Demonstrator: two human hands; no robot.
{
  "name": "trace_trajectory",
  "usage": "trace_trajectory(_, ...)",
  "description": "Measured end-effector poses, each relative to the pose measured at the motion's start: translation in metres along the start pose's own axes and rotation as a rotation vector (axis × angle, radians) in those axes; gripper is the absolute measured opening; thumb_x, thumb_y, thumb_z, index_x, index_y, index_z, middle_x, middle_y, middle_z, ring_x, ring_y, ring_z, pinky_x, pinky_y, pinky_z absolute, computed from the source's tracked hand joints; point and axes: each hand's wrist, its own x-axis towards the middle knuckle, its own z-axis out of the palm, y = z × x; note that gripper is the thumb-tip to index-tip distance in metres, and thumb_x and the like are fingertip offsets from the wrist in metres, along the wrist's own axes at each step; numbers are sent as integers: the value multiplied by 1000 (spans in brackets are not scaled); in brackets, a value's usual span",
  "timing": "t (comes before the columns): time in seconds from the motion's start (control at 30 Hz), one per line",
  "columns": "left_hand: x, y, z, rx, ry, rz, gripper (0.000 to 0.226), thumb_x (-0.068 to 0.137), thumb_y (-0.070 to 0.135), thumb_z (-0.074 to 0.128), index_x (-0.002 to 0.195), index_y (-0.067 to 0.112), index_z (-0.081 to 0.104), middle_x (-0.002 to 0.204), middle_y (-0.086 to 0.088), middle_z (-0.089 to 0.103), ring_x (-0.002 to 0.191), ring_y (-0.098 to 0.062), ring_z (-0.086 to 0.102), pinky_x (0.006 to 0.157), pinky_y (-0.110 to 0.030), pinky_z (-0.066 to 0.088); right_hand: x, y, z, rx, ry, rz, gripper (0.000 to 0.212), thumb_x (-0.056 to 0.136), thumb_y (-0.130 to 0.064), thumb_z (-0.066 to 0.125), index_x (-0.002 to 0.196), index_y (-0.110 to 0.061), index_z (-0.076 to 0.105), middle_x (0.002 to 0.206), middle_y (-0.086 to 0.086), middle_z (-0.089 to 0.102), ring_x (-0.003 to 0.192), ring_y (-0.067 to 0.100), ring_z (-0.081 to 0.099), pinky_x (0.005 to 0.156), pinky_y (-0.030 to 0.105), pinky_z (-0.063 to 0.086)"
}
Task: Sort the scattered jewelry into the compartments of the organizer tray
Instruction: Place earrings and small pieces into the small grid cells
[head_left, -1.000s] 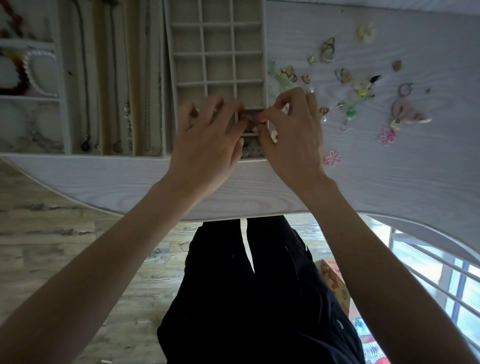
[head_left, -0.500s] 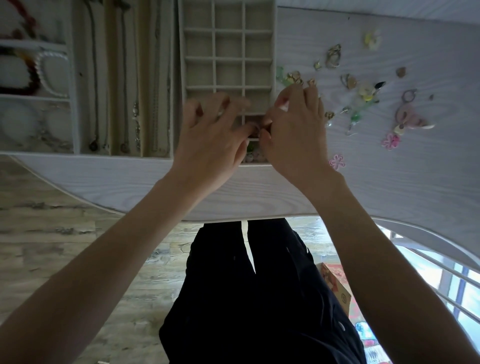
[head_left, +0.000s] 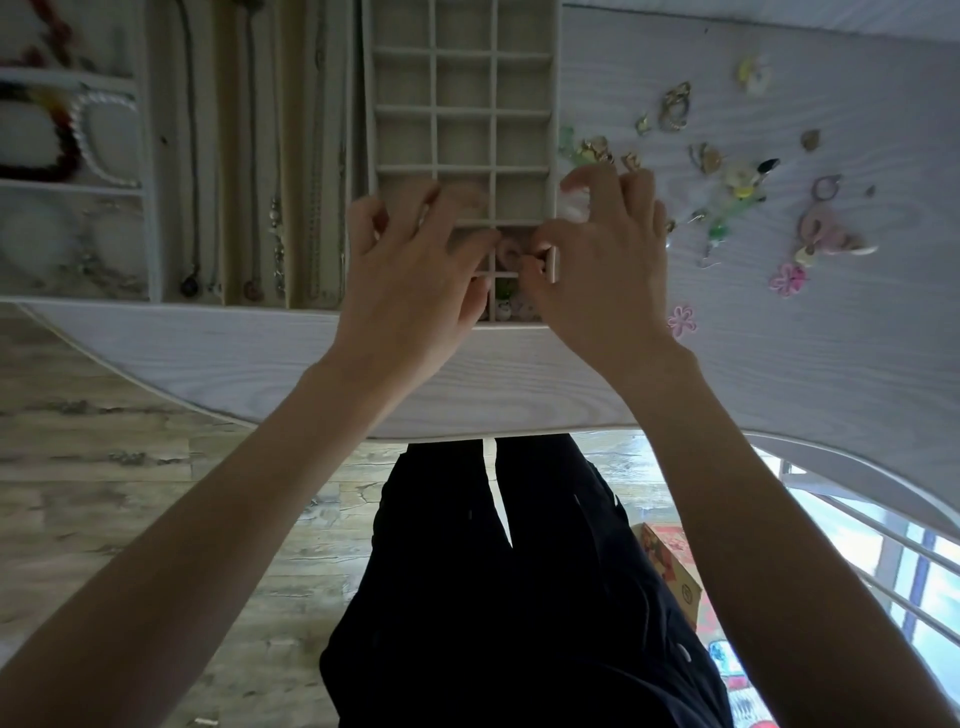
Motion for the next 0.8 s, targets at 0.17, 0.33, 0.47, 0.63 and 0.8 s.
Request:
trace_trajectory(0.17,1,-1,0,-103,-10,-74,23,88,30,57,105,22,70,113,2,62,106,-21,38,83,-36,24,7,9,0,67,-14,-112,24,79,-35,57,76,-19,75,120,13,55,110,35,45,85,36,33)
trace_trajectory(0.33,3,10,-8,-52,-53,-36,26,85,18,48,98,20,70,112,-1,59,105,-23,39,82,-37,27,8,14,1,87,-52,-143,16,79,-28,62,79,-17,73,125,16,52,113,38,44,89,41,35)
trace_trajectory(0.47,8,22,-8,116,-166,4,48,79,26,26,98,18,70,114,-1,59,106,-23,34,81,-36,22,4,16,2,104,-46,-139,16,77,-27,62,79,-16,73,127,15,52,114,40,44,91,43,36)
trace_trajectory(0.63,9,11,-8,26,-203,-34,33,82,20,48,107,23,68,127,-6,53,112,-30,36,85,-42,25,4,18,4,149,-69,-99,16,77,-28,64,81,-16,74,129,12,52,115,40,43,93,42,34)
trace_trajectory(0.8,8,8,-6,0,-197,-17,34,81,21,48,109,22,67,125,-7,53,112,-34,41,85,-45,30,1,13,4,188,-41,-35,17,73,-19,70,89,-15,67,127,12,51,114,37,44,94,40,34)
